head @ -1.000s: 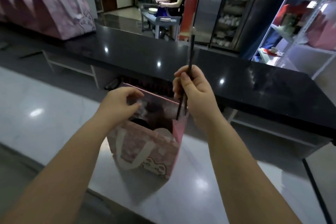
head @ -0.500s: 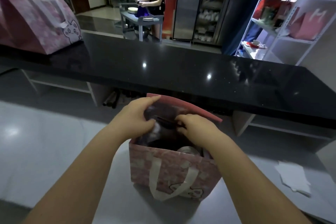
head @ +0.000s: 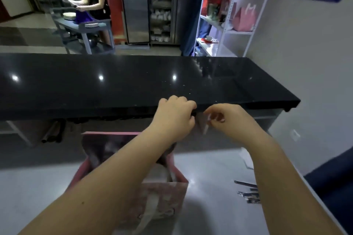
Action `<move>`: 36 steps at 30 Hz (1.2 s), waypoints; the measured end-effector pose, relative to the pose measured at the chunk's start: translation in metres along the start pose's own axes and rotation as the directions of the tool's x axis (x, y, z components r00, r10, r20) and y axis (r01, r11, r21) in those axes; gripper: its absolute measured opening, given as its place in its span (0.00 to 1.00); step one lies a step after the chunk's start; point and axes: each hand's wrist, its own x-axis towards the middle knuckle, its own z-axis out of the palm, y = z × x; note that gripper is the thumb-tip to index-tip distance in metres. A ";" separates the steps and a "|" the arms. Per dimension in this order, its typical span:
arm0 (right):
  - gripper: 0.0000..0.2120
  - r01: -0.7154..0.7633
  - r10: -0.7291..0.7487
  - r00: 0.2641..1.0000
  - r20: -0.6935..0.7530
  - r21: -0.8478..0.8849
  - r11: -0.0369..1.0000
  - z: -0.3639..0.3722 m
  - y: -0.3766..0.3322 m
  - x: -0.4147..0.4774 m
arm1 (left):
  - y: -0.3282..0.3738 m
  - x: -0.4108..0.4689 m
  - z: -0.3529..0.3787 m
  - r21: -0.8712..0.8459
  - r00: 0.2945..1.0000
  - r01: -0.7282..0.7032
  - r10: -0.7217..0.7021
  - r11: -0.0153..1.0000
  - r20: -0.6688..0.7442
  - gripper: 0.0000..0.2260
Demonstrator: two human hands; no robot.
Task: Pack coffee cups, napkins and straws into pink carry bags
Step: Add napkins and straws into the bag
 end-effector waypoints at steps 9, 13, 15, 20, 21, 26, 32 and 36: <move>0.13 -0.084 0.083 0.996 -0.013 -0.164 0.983 -0.041 0.157 -0.019 | 0.150 0.069 0.082 -0.029 0.982 0.055 -0.049 0.998 0.181 0.15; 0.15 -0.159 0.164 0.986 0.021 -0.153 0.975 -0.036 0.229 -0.030 | 0.185 0.083 0.140 -0.055 0.957 0.110 -0.091 0.992 0.274 0.16; 0.15 -0.198 0.210 0.975 0.067 -0.152 0.968 -0.025 0.263 -0.035 | 0.196 0.085 0.169 -0.048 0.938 0.139 -0.116 0.989 0.326 0.16; 0.13 -0.366 0.378 0.903 0.204 -0.094 0.926 0.016 0.324 -0.040 | 0.206 0.087 0.230 -0.017 0.882 0.240 -0.210 0.971 0.421 0.14; 0.14 -0.414 0.424 0.881 0.209 -0.090 0.906 0.025 0.331 -0.039 | 0.206 0.086 0.240 -0.010 0.874 0.257 -0.227 0.966 0.430 0.15; 0.25 -0.557 0.575 0.811 0.112 -0.155 0.816 0.075 0.342 -0.034 | 0.204 0.075 0.275 -0.001 0.848 0.322 -0.288 0.947 0.446 0.18; 0.06 -0.592 0.587 0.805 0.082 0.061 0.804 0.090 0.331 -0.028 | 0.197 0.074 0.272 0.009 0.850 0.367 -0.339 0.930 0.403 0.17; 0.06 -0.378 0.378 0.925 0.043 0.208 0.902 0.068 0.300 -0.014 | 0.180 0.085 0.237 0.000 0.866 0.413 -0.393 0.911 0.309 0.22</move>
